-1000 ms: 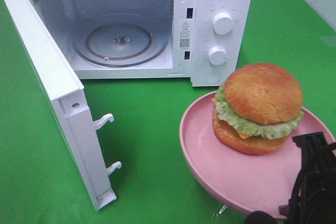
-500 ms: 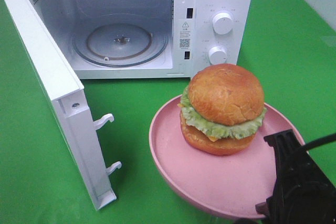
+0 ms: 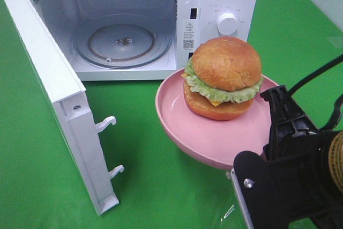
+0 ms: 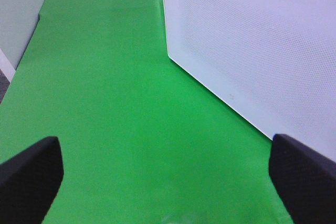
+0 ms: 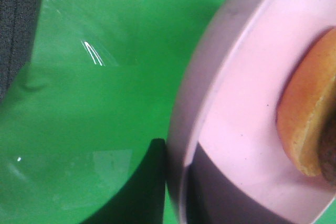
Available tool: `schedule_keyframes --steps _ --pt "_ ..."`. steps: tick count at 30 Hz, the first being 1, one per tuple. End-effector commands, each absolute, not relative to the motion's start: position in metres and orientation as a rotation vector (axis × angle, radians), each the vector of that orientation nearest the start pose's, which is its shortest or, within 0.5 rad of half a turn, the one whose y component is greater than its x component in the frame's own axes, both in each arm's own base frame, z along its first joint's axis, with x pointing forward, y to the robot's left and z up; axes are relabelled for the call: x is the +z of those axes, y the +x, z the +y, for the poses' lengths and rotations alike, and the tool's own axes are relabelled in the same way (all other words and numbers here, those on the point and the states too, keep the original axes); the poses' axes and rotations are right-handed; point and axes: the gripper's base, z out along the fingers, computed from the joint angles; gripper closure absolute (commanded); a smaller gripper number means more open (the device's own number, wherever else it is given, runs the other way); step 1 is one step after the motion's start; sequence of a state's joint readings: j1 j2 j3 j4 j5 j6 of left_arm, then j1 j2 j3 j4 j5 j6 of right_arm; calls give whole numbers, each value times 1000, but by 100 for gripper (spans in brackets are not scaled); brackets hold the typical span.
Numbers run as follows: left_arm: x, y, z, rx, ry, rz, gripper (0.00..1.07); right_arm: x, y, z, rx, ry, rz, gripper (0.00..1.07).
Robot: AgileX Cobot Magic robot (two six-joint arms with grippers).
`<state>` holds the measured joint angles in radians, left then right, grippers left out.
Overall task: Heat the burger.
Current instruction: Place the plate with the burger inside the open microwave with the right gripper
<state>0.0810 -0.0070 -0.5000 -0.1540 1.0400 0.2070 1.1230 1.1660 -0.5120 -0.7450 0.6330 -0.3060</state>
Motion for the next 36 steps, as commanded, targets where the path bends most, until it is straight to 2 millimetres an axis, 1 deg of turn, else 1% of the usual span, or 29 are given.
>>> schedule_keyframes --steps 1,3,4,5,6,10,14,17,22,29,31,36 --pt "279 -8 -13 -5 129 1984 7 214 123 152 -516 -2135 1329 103" --pt "279 -8 -13 -5 129 1984 7 214 127 150 -521 -2128 1333 103" --pt "279 -8 -13 -5 129 1984 7 215 132 148 -519 -2119 1326 103" --pt "279 -8 -13 -5 129 1984 7 215 132 148 -519 -2119 1326 103" --pt "279 -8 -13 -5 129 1984 7 215 137 146 -512 -2114 1308 103" --pt "279 -8 -13 -5 129 1984 7 216 142 145 -476 -2122 1256 103" --pt "279 -8 -13 -5 129 1984 7 216 145 143 -446 -2122 1255 104" --pt "279 -8 -13 -5 129 1984 7 215 149 139 -440 -2151 1239 107" --pt "279 -8 -13 -5 129 1984 7 215 155 134 -410 -2120 1256 107" --pt "279 -8 -13 -5 129 1984 7 215 158 131 -399 -2126 1242 107" --pt "279 -8 -13 -5 129 1984 7 215 157 131 -394 -2175 1175 107" --pt "279 -8 -13 -5 129 1984 7 214 156 132 -382 -2203 1132 107"
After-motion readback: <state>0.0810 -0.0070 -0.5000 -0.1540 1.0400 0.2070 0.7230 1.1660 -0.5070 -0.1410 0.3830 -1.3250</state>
